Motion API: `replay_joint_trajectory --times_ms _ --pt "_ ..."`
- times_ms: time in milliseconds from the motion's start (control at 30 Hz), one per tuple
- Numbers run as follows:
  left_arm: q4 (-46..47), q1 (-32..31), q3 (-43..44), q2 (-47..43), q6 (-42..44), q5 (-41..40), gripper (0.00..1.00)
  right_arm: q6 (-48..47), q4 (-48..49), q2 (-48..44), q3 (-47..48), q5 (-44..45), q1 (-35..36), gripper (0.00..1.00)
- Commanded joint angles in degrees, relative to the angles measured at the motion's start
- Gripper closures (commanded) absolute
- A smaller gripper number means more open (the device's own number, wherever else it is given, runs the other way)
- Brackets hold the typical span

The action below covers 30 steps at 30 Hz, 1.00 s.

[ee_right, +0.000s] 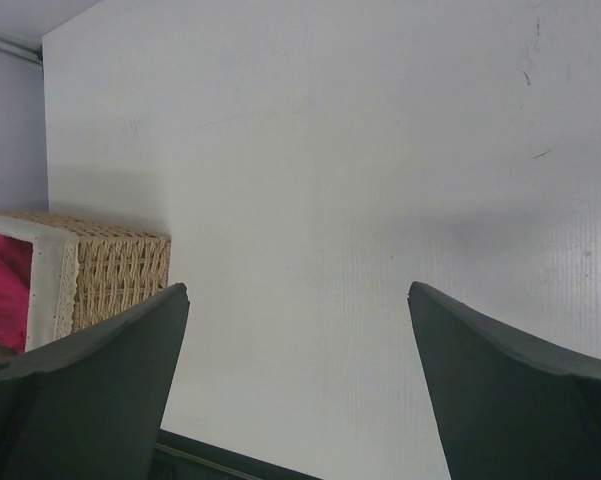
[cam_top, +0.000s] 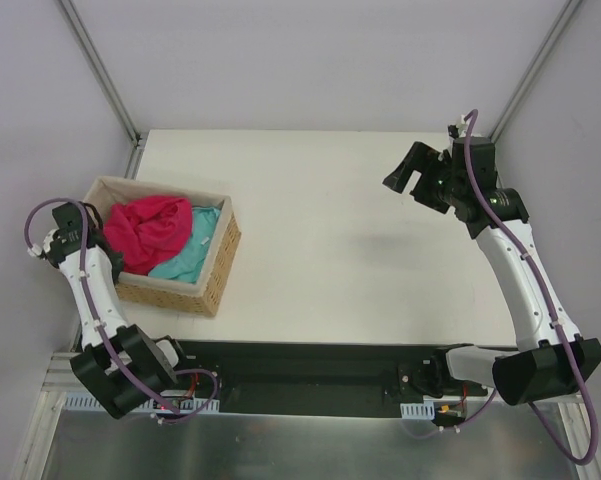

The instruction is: Fold and stack the t-shirts

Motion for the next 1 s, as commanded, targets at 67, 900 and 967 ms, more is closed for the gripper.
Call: replay_joint_trajectory --times_ms 67,900,967 --pt "14.0 -0.7 7.8 8.4 23.8 19.3 1.00 -1.0 0.4 -0.2 2.6 -1.4 0.2 0.04" --pt "-1.8 -4.1 31.0 3.5 32.7 14.8 0.22 -3.9 0.0 5.2 7.2 -6.0 0.2 0.04" --pt "-4.5 -11.7 34.1 0.6 28.4 14.1 0.20 -4.4 -0.2 5.1 7.1 -6.1 0.1 0.04"
